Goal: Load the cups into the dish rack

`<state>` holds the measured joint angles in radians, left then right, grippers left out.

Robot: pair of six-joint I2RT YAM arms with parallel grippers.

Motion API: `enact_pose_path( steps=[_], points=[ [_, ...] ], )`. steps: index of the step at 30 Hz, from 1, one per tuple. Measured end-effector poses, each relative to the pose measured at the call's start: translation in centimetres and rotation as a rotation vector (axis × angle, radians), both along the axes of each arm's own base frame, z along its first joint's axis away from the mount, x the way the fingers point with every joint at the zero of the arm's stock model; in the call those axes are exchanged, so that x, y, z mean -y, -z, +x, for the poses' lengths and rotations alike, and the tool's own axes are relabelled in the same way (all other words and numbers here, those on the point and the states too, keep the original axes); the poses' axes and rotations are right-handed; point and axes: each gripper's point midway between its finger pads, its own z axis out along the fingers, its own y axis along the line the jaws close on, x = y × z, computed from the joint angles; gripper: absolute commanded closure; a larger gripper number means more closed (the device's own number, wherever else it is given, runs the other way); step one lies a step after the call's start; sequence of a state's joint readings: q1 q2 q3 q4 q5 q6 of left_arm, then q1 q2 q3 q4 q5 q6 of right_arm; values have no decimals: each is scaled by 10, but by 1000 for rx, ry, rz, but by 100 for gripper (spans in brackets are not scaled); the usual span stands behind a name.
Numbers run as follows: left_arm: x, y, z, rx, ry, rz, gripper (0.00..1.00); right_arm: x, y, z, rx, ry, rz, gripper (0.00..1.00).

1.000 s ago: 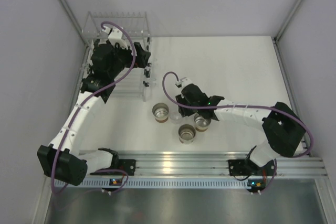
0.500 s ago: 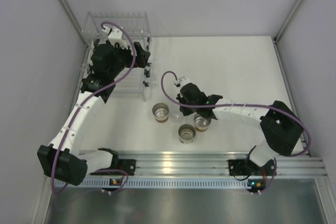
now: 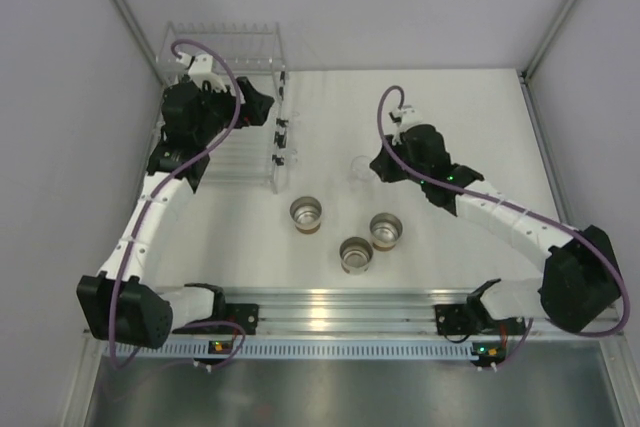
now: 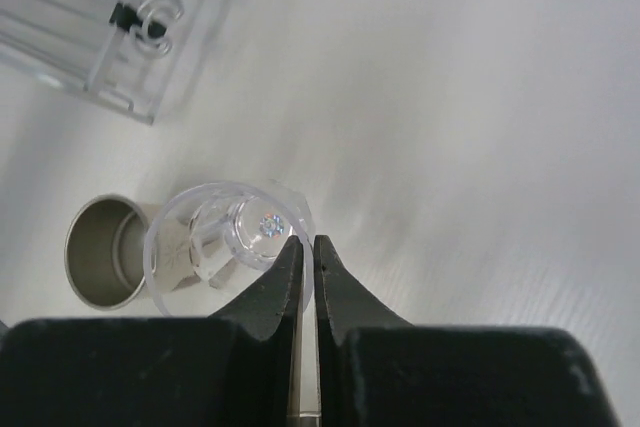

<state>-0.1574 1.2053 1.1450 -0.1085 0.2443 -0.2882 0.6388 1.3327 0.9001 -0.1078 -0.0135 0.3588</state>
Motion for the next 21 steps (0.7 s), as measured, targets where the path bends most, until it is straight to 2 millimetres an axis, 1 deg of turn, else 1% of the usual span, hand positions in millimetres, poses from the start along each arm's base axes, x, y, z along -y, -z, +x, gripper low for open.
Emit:
enact_pose_path(
  steps=[1, 3, 5, 7, 10, 15, 18, 21],
  points=[
    [-1, 0, 1, -1, 3, -13, 2, 9, -9, 8, 20, 26, 30, 100],
    [0, -2, 1, 0, 21, -55, 2, 21, -24, 19, 54, 54, 84, 100],
    [6, -6, 0, 11, 65, -105, 2, 25, -39, 25, 91, 60, 149, 100],
    [16, -9, -4, 15, 122, -162, 2, 25, -52, 28, 121, 54, 213, 100],
    [34, -17, -14, 27, 223, -262, 2, 24, -71, 29, 162, 34, 330, 100],
    [58, -38, -35, 49, 390, -451, 1, 31, -103, 31, 228, 24, 529, 100],
    [67, -48, -49, 57, 461, -552, 2, 28, -119, 26, 264, -6, 644, 100],
    [78, -50, -61, 46, 515, -622, 1, 24, -132, 16, 280, -48, 738, 100]
  ],
)
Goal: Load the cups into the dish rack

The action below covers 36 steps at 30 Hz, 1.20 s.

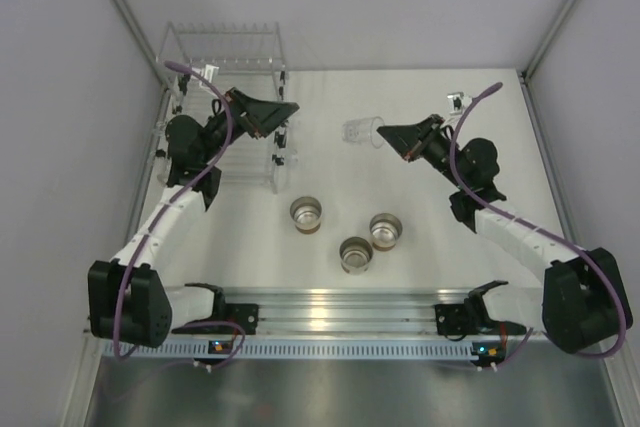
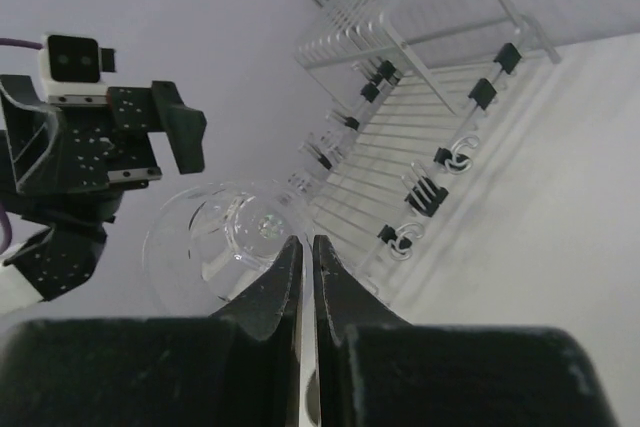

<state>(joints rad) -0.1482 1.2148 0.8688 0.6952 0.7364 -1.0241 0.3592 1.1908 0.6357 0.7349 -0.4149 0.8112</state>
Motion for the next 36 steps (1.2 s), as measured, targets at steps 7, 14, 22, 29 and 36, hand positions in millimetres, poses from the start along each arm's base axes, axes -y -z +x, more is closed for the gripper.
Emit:
enact_pose_path(
  steps=[7, 14, 22, 29, 36],
  points=[
    [40, -5, -30, 0, 139, -76, 1, -7, -14, -10, 33, -80, 138, 100],
    [73, 8, -34, -34, 219, -112, 2, -7, -22, -23, 55, -128, 224, 100],
    [99, 29, -31, -91, 240, -109, 2, -6, -32, -32, 78, -152, 251, 100],
    [124, 41, -39, -116, 278, -98, 2, -5, -36, -35, 90, -157, 254, 100],
    [135, 33, -47, -89, 295, -125, 5, -5, -39, -37, 93, -162, 260, 100]
  ],
)
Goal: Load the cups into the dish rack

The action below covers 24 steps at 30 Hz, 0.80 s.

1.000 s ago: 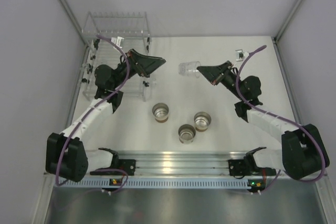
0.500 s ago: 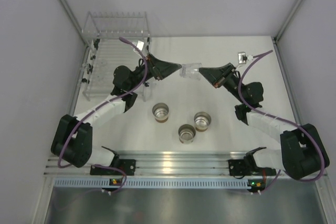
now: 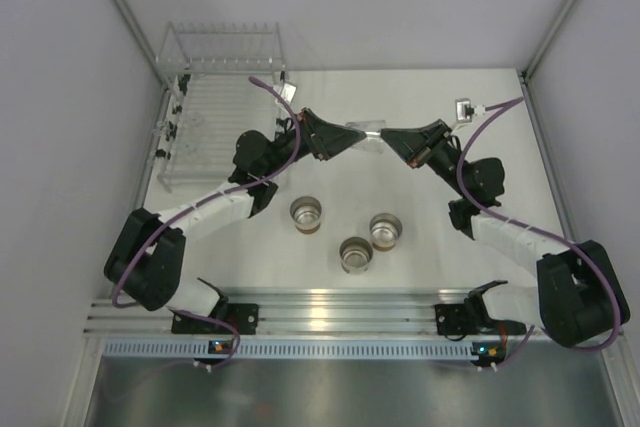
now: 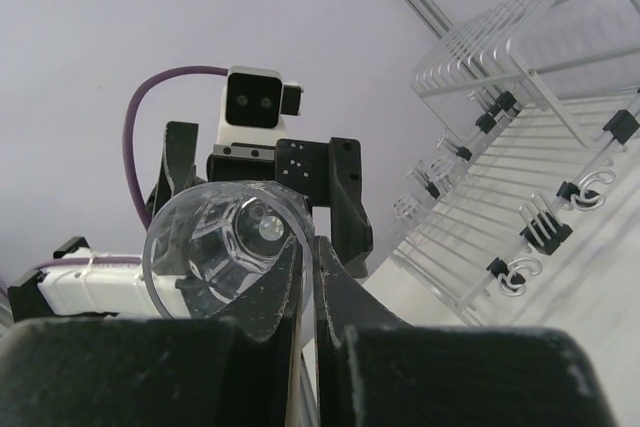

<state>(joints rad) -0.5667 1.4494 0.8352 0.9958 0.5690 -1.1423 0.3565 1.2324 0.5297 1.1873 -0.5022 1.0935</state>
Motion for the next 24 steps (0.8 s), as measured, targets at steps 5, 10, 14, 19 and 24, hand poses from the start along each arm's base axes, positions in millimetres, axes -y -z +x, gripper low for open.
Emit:
enact_pose_path(
  steps=[5, 10, 14, 19, 24],
  points=[
    [1, -5, -2, 5, 3, -19, 13, 1, -1, -3, 6, -1, 2, 100],
    [0, -14, -7, 18, 16, -53, 28, 1, 1, -3, 0, -4, 5, 100],
    [2, -15, -6, 9, 29, -79, 39, 2, -2, -6, 20, -7, 17, 100],
    [5, -11, -4, -13, 42, -93, 55, 3, 2, -4, 11, -3, 21, 100],
    [6, -12, -4, -13, 46, -101, 100, 4, 2, -3, 14, -3, 27, 98]
  ],
)
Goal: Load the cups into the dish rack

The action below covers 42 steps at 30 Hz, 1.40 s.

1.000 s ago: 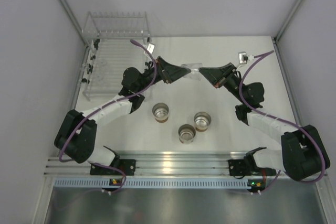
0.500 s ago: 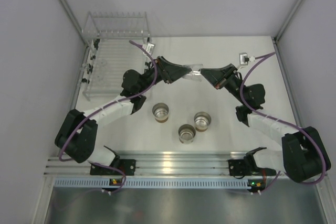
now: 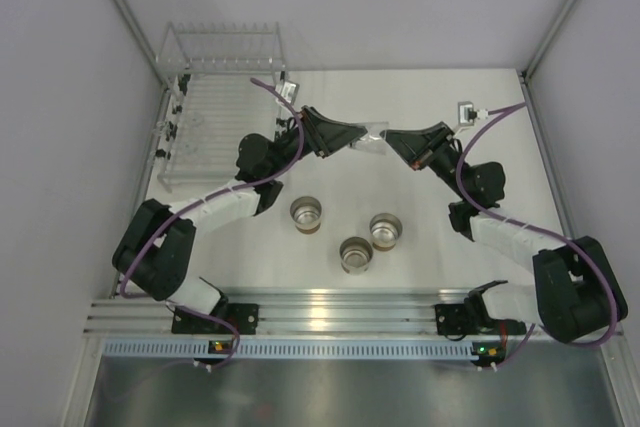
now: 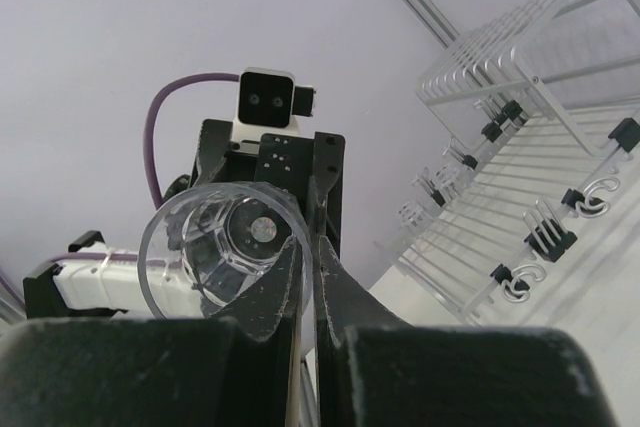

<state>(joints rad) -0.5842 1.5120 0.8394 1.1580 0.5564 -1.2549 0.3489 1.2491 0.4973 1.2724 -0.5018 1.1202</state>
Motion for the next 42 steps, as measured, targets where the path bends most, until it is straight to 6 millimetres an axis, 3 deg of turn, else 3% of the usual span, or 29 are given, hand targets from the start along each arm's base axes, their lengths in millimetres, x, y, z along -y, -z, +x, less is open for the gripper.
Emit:
enact_pose_path(
  steps=[4, 8, 11, 17, 23, 27, 37, 42],
  points=[
    [1, -3, 0, 8, 2, -3, 100, 1, -3, -1, 14, 2, 6, 93],
    [3, -3, -2, 14, 5, -1, 100, 0, -2, -1, 14, 0, 4, 74],
    [5, -2, -3, 24, -2, 5, 100, 0, 4, -1, 2, 0, -1, 66],
    [-2, 1, 14, 41, -124, 47, 100, 0, 12, -3, -15, -3, -10, 60],
    [-25, 0, 37, 62, -305, 131, 100, 1, 16, -3, -22, 2, -14, 55],
    [-62, 5, 62, 54, -482, 227, 100, 2, 17, -5, -16, 7, -24, 53],
    [-189, 10, 116, 69, -931, 634, 100, 6, 21, -5, -13, 24, -38, 52],
    [-242, 39, 127, 9, -1085, 893, 100, 5, 30, -1, -36, 20, -45, 51]
  ],
)
